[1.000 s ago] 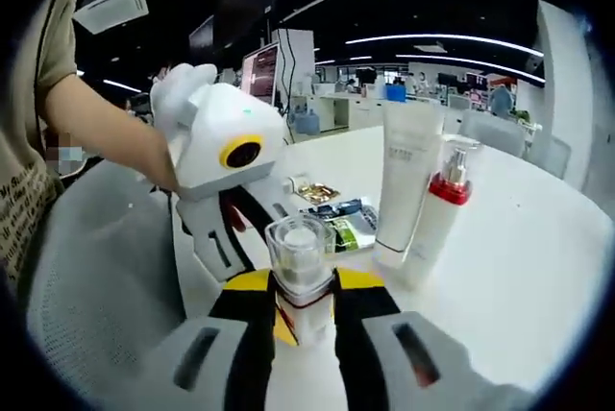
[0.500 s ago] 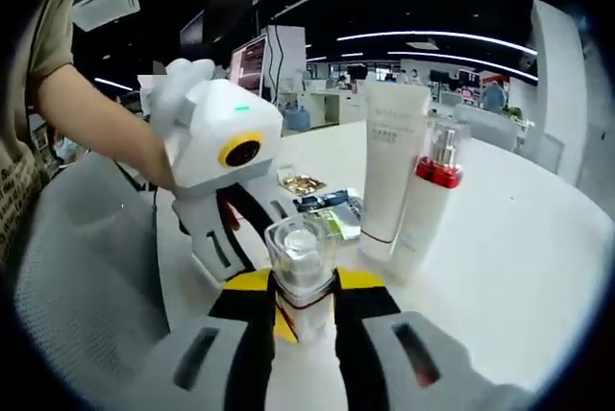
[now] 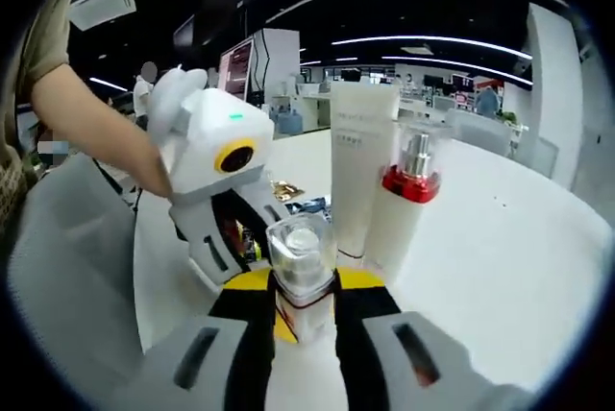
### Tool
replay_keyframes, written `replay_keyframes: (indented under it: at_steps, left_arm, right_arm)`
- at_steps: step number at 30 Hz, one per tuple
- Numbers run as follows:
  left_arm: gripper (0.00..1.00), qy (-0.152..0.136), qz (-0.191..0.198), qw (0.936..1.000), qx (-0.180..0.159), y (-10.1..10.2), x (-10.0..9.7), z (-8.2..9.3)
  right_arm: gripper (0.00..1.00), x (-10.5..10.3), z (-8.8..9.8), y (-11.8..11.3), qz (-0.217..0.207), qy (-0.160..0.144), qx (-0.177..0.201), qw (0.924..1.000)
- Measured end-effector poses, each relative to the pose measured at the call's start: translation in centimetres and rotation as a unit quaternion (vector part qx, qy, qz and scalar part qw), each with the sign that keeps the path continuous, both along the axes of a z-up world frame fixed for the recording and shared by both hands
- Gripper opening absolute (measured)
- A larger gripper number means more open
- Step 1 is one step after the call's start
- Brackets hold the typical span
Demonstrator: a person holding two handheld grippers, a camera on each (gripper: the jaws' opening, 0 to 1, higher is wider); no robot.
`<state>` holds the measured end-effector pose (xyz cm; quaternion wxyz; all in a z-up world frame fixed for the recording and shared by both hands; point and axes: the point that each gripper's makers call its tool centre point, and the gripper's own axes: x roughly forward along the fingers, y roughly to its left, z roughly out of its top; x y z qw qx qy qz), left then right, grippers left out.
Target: Arrange the skincare products in the storage area until every visible bottle or jar stands upright without overlapping.
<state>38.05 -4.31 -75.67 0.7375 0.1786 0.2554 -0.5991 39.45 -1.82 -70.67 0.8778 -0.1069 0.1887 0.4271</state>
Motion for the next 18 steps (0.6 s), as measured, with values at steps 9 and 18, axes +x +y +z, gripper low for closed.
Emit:
replay_keyframes:
  at_steps: [9,18]
  left_arm:
    - [0.18,-0.001,0.010,0.9999,0.011,-0.3,2.0,-0.4]
    - [0.18,-0.006,0.006,0.9998,0.017,-0.5,2.7,-0.5]
  right_arm:
    - [0.23,1.9,0.0,-0.5,-0.019,-0.006,0.000,0.9998]
    - [0.23,2.8,0.0,-1.0,-0.031,-0.006,0.007,0.9995]
